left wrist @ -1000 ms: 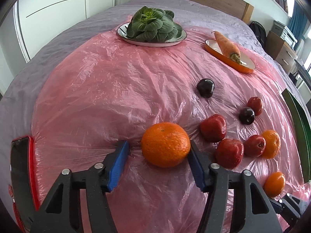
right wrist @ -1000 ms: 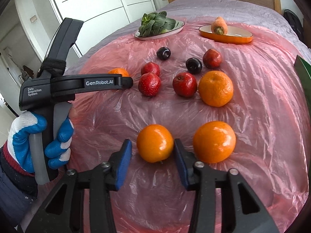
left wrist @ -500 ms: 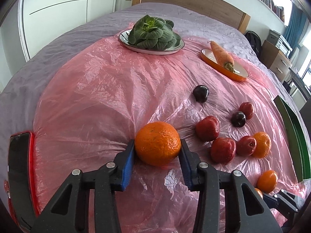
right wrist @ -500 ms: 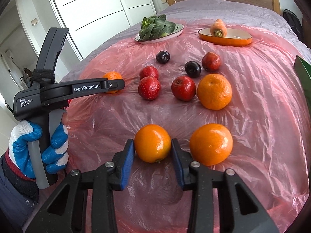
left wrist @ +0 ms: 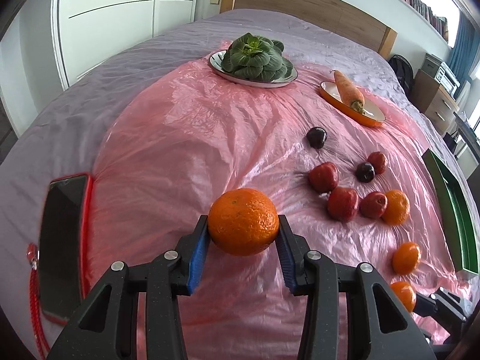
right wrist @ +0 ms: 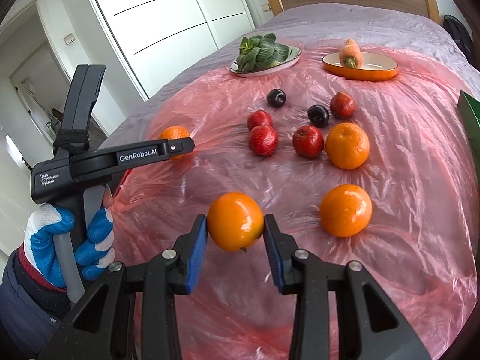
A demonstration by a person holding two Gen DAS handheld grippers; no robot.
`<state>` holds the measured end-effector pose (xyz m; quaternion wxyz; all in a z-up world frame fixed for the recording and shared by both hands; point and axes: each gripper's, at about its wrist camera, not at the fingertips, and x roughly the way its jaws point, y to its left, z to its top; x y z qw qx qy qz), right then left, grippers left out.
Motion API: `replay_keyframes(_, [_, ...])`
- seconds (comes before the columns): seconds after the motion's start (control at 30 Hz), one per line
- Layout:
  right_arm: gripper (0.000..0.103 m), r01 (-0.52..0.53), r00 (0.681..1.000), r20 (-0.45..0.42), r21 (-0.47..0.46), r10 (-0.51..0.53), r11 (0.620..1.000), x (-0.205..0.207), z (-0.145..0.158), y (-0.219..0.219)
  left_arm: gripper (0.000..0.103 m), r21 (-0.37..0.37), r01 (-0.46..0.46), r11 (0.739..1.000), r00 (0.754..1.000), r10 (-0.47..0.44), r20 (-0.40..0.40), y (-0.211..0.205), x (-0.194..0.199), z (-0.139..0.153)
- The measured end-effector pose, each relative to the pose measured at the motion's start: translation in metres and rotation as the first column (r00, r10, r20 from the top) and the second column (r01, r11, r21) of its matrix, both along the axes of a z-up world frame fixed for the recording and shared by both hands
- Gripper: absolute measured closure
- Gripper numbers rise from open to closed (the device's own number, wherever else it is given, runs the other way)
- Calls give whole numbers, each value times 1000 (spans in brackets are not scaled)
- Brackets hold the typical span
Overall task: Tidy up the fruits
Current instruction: 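Carry the orange in the right tool over the green tray while the left tool grasps another orange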
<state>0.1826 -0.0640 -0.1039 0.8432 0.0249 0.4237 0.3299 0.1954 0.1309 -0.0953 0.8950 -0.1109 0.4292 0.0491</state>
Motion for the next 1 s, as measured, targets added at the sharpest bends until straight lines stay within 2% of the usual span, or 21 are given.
replay_keyframes(0.33, [34,13,1000,4,11,-13,1000,-33,18,-31,65,24,49,999,999,-49,2,-28,-41,28])
replay_keyframes(0.57, [34,78,997,10,-2,-78,997,-57,30,-81,65,9,131,991,991,-131,-12,-75,-62,41])
replay_keyframes(0.8, [34,183,983,34,-18,-183,983,-78,46,-146,65,-10,250,968,968,-250,-3,-140,-73,58])
replay_keyframes(1.0, [34,298,954,49,-26,-296,954,-86,54,-209,65,-15,352,936,936,-352,20,-194,-77,76])
